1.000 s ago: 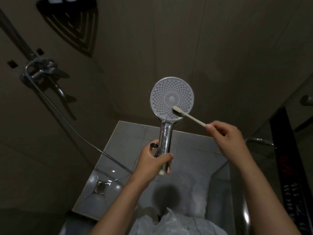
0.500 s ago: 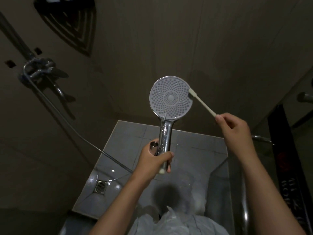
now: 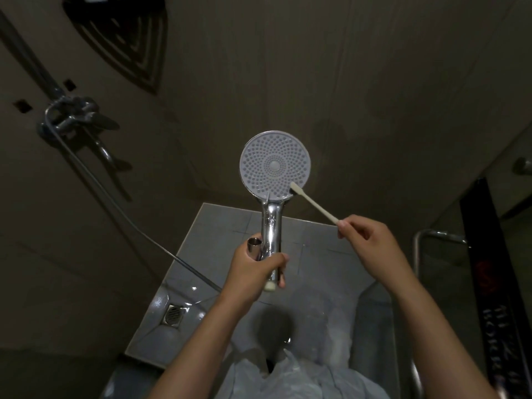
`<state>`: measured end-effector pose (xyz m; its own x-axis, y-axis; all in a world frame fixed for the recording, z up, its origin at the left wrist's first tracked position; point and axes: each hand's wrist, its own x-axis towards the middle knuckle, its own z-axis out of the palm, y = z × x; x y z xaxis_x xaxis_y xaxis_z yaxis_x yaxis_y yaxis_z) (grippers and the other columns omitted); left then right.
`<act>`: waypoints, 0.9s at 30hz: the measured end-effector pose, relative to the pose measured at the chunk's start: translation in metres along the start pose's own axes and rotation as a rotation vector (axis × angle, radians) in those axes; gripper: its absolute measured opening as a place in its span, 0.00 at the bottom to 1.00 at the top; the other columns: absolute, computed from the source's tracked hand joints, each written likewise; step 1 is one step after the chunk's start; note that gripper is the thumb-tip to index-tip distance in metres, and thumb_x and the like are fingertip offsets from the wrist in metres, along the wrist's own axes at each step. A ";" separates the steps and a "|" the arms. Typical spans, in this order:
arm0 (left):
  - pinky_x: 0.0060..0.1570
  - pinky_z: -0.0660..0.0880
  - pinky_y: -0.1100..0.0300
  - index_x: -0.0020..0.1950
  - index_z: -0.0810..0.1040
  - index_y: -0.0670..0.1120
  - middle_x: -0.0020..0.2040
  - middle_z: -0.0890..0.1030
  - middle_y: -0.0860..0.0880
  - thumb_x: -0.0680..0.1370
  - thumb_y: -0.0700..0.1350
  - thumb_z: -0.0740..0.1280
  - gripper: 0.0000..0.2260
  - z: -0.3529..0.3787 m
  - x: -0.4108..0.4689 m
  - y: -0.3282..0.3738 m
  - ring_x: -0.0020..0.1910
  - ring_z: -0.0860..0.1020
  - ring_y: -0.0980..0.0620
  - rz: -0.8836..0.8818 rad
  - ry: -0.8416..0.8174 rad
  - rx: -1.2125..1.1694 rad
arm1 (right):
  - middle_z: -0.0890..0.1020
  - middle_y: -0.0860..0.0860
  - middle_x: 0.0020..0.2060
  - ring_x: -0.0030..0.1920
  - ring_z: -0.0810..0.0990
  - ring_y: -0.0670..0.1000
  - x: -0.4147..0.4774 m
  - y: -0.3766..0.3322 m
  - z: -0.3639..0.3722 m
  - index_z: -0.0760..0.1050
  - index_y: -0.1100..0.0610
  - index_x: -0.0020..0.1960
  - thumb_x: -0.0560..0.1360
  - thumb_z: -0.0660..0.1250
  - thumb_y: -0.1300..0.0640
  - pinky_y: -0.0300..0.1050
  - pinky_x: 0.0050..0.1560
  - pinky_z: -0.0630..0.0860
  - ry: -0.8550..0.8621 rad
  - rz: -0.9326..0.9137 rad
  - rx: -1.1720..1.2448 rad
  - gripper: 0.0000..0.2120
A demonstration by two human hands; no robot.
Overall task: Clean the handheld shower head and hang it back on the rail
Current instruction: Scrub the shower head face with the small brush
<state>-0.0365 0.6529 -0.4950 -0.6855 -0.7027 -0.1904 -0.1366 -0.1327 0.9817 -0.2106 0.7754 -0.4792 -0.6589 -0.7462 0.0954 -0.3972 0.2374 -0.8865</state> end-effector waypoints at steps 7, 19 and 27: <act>0.23 0.69 0.64 0.41 0.71 0.41 0.29 0.75 0.44 0.72 0.31 0.67 0.07 0.004 0.001 0.004 0.22 0.74 0.47 0.002 -0.004 -0.004 | 0.73 0.44 0.25 0.28 0.70 0.38 -0.005 -0.006 0.013 0.74 0.52 0.33 0.78 0.64 0.57 0.30 0.31 0.64 -0.086 0.022 -0.018 0.14; 0.27 0.72 0.60 0.46 0.73 0.38 0.30 0.76 0.44 0.76 0.38 0.67 0.05 0.006 0.005 0.005 0.23 0.73 0.47 -0.004 -0.037 -0.103 | 0.70 0.47 0.25 0.28 0.68 0.41 0.000 -0.004 0.001 0.71 0.54 0.35 0.79 0.60 0.57 0.35 0.29 0.61 0.313 0.044 -0.054 0.14; 0.30 0.73 0.60 0.44 0.74 0.40 0.28 0.78 0.45 0.77 0.42 0.66 0.05 0.005 0.024 0.026 0.23 0.75 0.50 -0.176 0.002 -0.326 | 0.72 0.49 0.29 0.27 0.67 0.40 0.001 -0.019 -0.023 0.77 0.58 0.43 0.80 0.58 0.62 0.29 0.29 0.63 -0.184 0.025 0.098 0.11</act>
<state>-0.0602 0.6362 -0.4739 -0.6704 -0.6507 -0.3566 -0.0168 -0.4672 0.8840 -0.2186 0.7843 -0.4521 -0.5368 -0.8437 -0.0038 -0.3122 0.2029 -0.9281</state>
